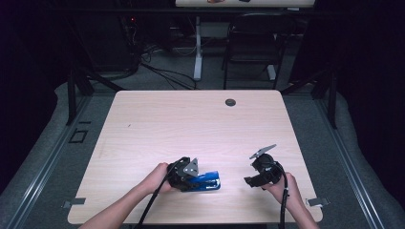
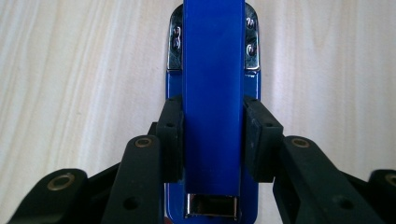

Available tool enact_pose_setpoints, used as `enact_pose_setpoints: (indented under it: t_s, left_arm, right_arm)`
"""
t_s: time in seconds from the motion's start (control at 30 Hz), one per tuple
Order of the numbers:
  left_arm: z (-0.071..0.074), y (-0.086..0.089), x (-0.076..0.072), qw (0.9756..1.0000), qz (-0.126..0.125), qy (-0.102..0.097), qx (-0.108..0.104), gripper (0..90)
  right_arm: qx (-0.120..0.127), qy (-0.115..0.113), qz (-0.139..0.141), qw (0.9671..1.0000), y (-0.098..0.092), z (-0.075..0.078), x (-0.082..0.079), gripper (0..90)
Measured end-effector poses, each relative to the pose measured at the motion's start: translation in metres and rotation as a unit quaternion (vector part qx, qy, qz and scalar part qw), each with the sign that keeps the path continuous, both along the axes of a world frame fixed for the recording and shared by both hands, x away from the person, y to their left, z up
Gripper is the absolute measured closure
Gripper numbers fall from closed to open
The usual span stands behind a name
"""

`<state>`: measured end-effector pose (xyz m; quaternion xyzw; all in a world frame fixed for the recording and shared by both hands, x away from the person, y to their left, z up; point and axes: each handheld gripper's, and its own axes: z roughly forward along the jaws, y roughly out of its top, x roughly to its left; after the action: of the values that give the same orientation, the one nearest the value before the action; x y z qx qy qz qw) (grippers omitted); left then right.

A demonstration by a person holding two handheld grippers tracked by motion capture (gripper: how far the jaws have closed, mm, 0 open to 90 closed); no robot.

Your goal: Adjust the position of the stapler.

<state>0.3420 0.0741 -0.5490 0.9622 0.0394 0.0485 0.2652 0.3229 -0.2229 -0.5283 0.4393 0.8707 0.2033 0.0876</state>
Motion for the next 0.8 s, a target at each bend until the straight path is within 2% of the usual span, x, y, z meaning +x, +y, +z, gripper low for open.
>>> enact_pose_setpoints:
  t_s: [0.13, 0.27, 0.3, 0.33, 0.4, 0.43, 0.53, 0.57, 0.67, 0.7, 0.77, 0.8]
  left_arm:
    - [0.0, 0.0, 0.009, 0.9996, -0.027, 0.006, -0.003, 64.8]
    - [-0.001, 0.001, 0.011, 0.9993, -0.036, 0.006, -0.008, 65.2]
    - [-0.002, 0.002, 0.013, 0.999, -0.039, 0.014, -0.014, 65.4]
    - [-0.003, 0.003, 0.013, 0.999, -0.037, 0.017, -0.02, 65.5]
    - [-0.003, 0.004, 0.015, 0.9989, -0.034, 0.022, -0.024, 65.7]
    - [-0.003, 0.004, 0.015, 0.9988, -0.034, 0.027, -0.024, 65.8]
    - [-0.004, 0.003, 0.015, 0.9984, -0.03, 0.034, -0.033, 65.9]
    - [-0.004, 0.003, 0.015, 0.9984, -0.03, 0.034, -0.033, 65.9]
    - [-0.005, -0.001, 0.013, 0.9982, -0.032, 0.031, -0.039, 65.9]
    - [-0.005, -0.004, 0.012, 0.9981, -0.035, 0.032, -0.041, 66.0]
    - [-0.005, -0.005, 0.011, 0.9981, -0.034, 0.033, -0.039, 65.9]
    - [-0.006, -0.005, 0.011, 0.9981, -0.03, 0.034, -0.042, 65.9]
  right_arm:
    - [-0.001, 0.001, -0.002, 1.0, 0.0, 0.0, 0.0, 32.0]
    - [-0.004, 0.0, -0.004, 1.0, 0.0, -0.001, 0.001, 31.8]
    - [-0.002, 0.003, -0.004, 1.0, 0.0, -0.001, 0.001, 32.0]
    - [-0.008, 0.002, -0.003, 1.0, 0.0, -0.001, 0.001, 31.9]
    - [0.011, -0.009, -0.014, 0.9998, 0.003, -0.004, 0.0, 32.4]
    - [-0.002, 0.001, -0.001, 1.0, 0.002, -0.001, 0.002, 32.8]
    - [0.002, -0.004, -0.004, 1.0, 0.001, 0.0, 0.001, 36.6]
    - [0.011, -0.006, -0.006, 0.9999, 0.001, 0.0, 0.0, 38.1]
    - [0.011, -0.006, -0.005, 0.9999, 0.0, 0.0, 0.0, 38.4]
    - [0.003, -0.005, -0.002, 1.0, -0.001, 0.001, 0.0, 37.3]
    - [0.004, -0.006, -0.004, 1.0, -0.001, 0.001, 0.0, 33.5]
    - [0.012, -0.008, -0.008, 0.9999, 0.0, 0.0, -0.001, 31.5]
